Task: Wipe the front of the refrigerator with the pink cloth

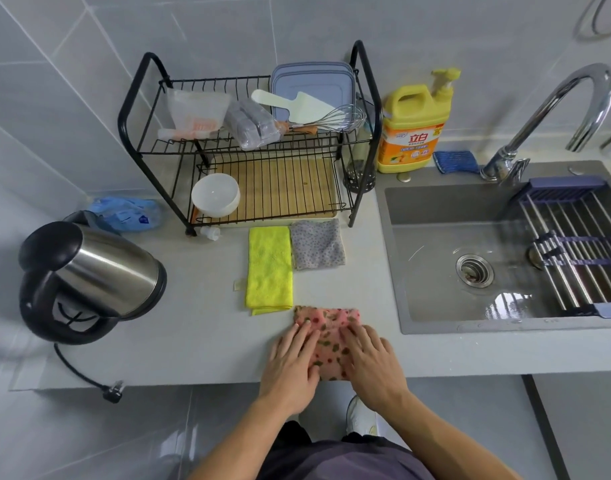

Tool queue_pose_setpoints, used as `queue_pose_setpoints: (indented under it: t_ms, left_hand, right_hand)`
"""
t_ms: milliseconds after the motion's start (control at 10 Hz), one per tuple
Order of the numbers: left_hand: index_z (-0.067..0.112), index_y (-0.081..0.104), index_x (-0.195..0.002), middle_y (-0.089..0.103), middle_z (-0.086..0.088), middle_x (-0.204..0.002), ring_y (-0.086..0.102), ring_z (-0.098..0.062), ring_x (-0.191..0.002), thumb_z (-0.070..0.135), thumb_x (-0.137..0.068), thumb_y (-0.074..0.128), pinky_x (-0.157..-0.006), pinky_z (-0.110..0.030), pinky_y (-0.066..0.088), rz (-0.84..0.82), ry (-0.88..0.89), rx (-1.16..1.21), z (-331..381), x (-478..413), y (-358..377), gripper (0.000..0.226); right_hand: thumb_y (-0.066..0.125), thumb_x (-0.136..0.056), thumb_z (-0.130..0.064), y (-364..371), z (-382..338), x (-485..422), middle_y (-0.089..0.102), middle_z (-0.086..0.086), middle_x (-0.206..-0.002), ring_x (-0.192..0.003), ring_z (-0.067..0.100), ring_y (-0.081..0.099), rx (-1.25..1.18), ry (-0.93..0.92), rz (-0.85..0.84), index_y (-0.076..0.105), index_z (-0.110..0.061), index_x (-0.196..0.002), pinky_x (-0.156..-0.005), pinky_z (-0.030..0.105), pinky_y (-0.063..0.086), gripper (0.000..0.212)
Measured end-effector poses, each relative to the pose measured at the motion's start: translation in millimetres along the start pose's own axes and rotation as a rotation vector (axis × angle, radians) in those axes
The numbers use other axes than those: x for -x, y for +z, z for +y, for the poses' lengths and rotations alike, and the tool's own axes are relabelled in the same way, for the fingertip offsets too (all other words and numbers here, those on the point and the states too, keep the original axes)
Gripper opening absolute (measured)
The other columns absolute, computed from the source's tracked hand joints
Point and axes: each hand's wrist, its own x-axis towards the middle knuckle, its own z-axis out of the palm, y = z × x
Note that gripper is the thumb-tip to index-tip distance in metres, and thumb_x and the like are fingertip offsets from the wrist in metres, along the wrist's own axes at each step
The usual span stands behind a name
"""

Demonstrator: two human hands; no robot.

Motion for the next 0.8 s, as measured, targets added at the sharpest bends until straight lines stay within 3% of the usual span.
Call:
queue_pose_setpoints:
  t_ms: [100,200,300,400,500,600,700,800]
  left_hand:
    - [0.025,-0.004,-0.168,-0.021,0.010,-0.172,-0.021,-0.015,-0.159,0.036,-0.108,0.036,-0.129,-0.037,-0.003,-0.025,-0.020,0.008,3,-9,-5,0.072]
    - [0.021,-0.009,-0.167,-0.034,0.008,-0.163,-0.024,-0.018,-0.159,0.031,-0.109,0.037,-0.129,-0.034,-0.003,-0.042,-0.059,-0.005,11,-25,-17,0.074]
    - [0.017,-0.012,-0.166,-0.031,0.001,-0.168,-0.022,-0.023,-0.160,0.037,-0.107,0.041,-0.129,-0.044,-0.004,-0.086,-0.107,-0.108,16,-45,-28,0.082]
    - [0.018,-0.013,-0.166,-0.025,-0.002,-0.172,-0.021,-0.025,-0.160,0.044,-0.106,0.043,-0.128,-0.049,-0.007,-0.102,-0.129,-0.161,15,-65,-37,0.086]
    - [0.021,-0.010,-0.167,-0.021,0.000,-0.174,-0.014,-0.025,-0.161,0.050,-0.105,0.046,-0.129,-0.050,-0.003,-0.096,-0.144,-0.140,10,-75,-45,0.088]
    - [0.024,-0.008,-0.167,-0.019,0.002,-0.174,-0.009,-0.024,-0.162,0.054,-0.103,0.047,-0.129,-0.051,0.001,-0.086,-0.151,-0.142,10,-79,-50,0.089]
    - [0.024,-0.004,-0.167,-0.016,0.004,-0.174,-0.004,-0.024,-0.162,0.050,-0.104,0.047,-0.128,-0.049,0.006,-0.051,-0.152,-0.111,8,-81,-52,0.086]
    - [0.022,0.014,-0.168,0.006,0.006,-0.176,0.016,-0.022,-0.159,0.042,-0.105,0.037,-0.124,-0.048,0.023,0.171,-0.072,-0.026,-4,-65,-39,0.070]
  right_hand:
    - [0.041,-0.091,-0.034,9,1,-6,0.060,0.014,-0.147,-0.138,0.037,0.050,-0.008,0.051,-0.025,0.060,-0.007,-0.144,-0.111,0.050,0.042,0.062]
    - [0.038,-0.093,-0.033,2,0,-21,0.053,0.012,-0.155,-0.149,0.037,0.030,-0.053,0.082,-0.019,0.042,-0.006,-0.152,-0.122,0.049,0.011,0.065]
    - [0.037,-0.095,-0.035,3,2,-41,0.044,0.007,-0.159,-0.155,0.030,0.018,-0.110,0.076,-0.028,0.039,-0.007,-0.155,-0.124,0.048,0.005,0.066]
    - [0.029,-0.098,-0.038,-5,4,-59,0.042,0.008,-0.164,-0.159,0.031,0.022,-0.086,0.123,-0.092,0.040,-0.010,-0.159,-0.125,0.046,-0.002,0.068]
    - [-0.016,-0.087,-0.048,-15,12,-76,-0.020,-0.004,-0.169,-0.154,0.023,-0.025,-0.052,0.095,-0.134,-0.014,-0.022,-0.161,-0.122,0.041,-0.027,0.078]
    - [-0.030,-0.075,-0.049,-27,13,-84,-0.036,-0.008,-0.160,-0.147,0.018,-0.038,-0.079,0.090,-0.158,-0.029,-0.025,-0.154,-0.122,0.045,-0.023,0.083]
    - [-0.026,-0.077,-0.052,-27,15,-86,-0.033,-0.009,-0.162,-0.148,0.016,-0.036,-0.158,0.094,-0.160,-0.029,-0.026,-0.155,-0.128,0.046,-0.017,0.082]
    - [0.000,-0.105,-0.053,-23,22,-70,-0.020,-0.014,-0.168,-0.157,0.011,-0.021,-0.309,0.099,-0.055,-0.014,-0.030,-0.164,-0.130,0.036,-0.010,0.065]
